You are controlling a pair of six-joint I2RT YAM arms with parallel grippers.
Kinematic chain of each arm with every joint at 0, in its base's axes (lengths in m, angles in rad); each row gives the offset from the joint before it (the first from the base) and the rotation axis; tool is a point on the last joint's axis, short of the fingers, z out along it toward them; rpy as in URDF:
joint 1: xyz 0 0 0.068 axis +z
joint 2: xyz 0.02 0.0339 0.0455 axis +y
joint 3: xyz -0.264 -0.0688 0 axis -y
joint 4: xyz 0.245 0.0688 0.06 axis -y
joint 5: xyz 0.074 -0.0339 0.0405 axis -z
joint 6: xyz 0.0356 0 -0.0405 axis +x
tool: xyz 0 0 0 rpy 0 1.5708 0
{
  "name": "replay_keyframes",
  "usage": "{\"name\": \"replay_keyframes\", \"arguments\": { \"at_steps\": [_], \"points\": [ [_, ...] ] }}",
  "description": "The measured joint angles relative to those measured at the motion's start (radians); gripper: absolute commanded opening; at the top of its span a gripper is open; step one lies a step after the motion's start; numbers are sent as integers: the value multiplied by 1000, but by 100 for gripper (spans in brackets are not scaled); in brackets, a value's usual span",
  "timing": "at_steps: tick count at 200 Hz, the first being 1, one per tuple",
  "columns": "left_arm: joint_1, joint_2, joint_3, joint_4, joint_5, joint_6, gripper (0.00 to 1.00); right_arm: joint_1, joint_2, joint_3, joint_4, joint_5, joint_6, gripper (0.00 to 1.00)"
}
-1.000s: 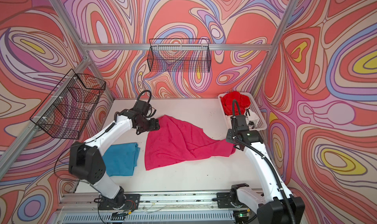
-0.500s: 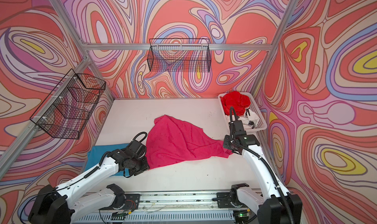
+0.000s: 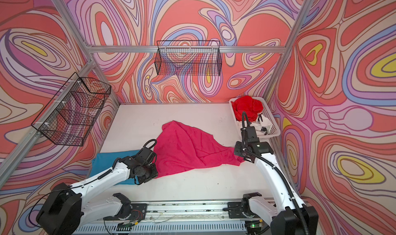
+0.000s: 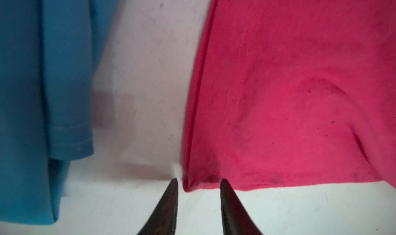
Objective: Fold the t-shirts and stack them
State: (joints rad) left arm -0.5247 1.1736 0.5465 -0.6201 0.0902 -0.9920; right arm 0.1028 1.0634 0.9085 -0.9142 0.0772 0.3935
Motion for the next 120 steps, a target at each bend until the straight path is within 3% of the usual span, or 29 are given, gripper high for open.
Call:
{"name": "replay_keyframes", "arguments": {
  "at_steps": [20, 38, 82, 120],
  "points": [
    [0, 26, -6, 25, -5, -1, 24, 0, -2, -4, 3, -1, 3, 0],
    [0, 54, -2, 63, -1, -2, 0, 0, -2, -9, 3, -5, 11, 0],
    [0, 22, 32, 26, -30, -3, 0, 0, -29, -12, -16, -55, 63, 0],
    [31, -118, 249, -92, -119, 29, 0, 0, -98, -9, -87, -126, 112, 0]
  ]
}}
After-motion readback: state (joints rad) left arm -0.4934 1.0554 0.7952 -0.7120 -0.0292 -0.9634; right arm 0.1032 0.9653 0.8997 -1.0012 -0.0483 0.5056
